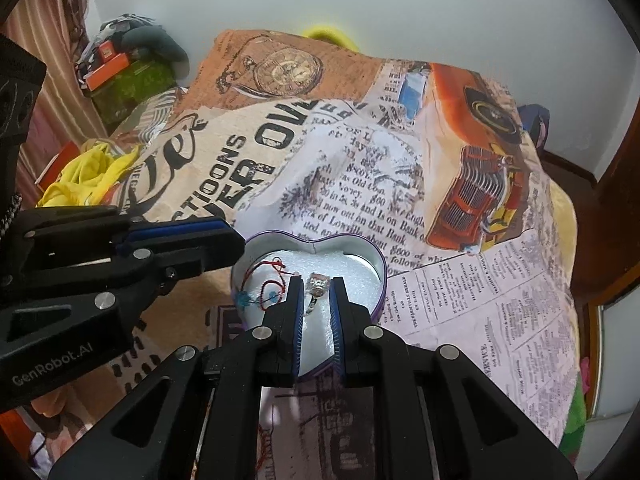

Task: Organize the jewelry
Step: 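Open both tools to release the bracelet and ring into the tin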

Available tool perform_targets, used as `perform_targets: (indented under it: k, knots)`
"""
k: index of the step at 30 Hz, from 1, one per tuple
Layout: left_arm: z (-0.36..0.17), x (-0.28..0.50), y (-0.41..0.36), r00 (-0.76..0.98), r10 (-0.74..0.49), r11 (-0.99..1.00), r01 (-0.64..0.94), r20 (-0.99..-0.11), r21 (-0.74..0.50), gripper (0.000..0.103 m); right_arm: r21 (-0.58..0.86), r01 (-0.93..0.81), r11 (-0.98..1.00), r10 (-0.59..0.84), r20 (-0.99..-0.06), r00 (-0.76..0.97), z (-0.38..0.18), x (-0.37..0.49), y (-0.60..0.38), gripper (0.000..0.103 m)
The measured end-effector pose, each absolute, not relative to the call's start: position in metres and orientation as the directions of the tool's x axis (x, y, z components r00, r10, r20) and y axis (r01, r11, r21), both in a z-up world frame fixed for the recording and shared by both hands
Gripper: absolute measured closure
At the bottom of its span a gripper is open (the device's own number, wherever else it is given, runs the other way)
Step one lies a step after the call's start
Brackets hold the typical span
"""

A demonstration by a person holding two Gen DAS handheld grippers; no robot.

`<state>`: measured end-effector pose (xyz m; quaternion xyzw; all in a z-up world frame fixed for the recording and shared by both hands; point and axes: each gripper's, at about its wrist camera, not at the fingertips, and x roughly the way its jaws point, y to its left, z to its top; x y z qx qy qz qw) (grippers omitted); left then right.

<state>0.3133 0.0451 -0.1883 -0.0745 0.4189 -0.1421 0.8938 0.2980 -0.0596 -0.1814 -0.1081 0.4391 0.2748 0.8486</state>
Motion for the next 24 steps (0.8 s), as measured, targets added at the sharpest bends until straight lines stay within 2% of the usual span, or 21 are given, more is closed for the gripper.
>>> perform_targets:
  k: [3,5,17,24]
  knots:
    - [-0.175,0.302,0.045,0.627,-0.3,0.954,0.194,-0.718,-0.23,0.098,0.036,-0.558,0.829,0.36,-0.798,0.483,-0.174,0.291,-0.061,0.078]
    - [-0.165,0.293,0.044,0.641,-0.29,0.957,0.198,-0.711,-0.213,0.098,0.022,-0.553,0.833,0.353,-0.791,0.5,-0.167,0.284,-0.063,0.076]
    - [-0.128,0.242,0.034,0.679,-0.248,0.968,0.205,-0.691,-0.145,0.094,0.021,-0.504,0.863,0.351,-0.742,0.571,-0.126,0.243,-0.089,0.076]
    - [-0.128,0.215,0.033,0.66,-0.255,0.966,0.2,-0.706,-0.162,0.093,0.002,-0.483,0.875,0.337,-0.718,0.608,-0.116,0.215,-0.101,0.076]
